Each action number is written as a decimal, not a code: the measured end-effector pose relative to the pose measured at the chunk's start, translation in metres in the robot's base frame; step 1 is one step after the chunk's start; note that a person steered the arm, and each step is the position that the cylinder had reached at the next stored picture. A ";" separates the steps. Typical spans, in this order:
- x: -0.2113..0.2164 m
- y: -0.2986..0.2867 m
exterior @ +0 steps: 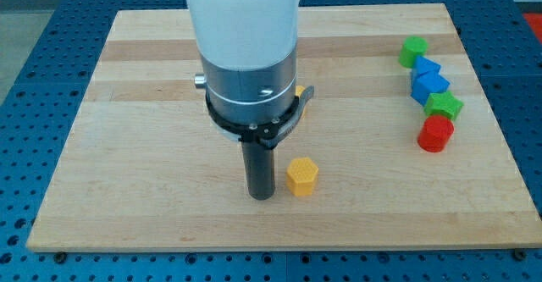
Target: Move the yellow hexagon closer to the red circle
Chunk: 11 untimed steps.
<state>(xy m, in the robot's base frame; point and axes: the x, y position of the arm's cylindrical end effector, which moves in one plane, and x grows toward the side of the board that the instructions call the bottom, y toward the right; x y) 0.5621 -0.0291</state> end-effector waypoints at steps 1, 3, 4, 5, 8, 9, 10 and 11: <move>-0.007 0.002; -0.016 0.045; -0.016 0.073; -0.013 0.093; -0.012 0.148; -0.012 0.165; -0.012 0.177; -0.012 0.190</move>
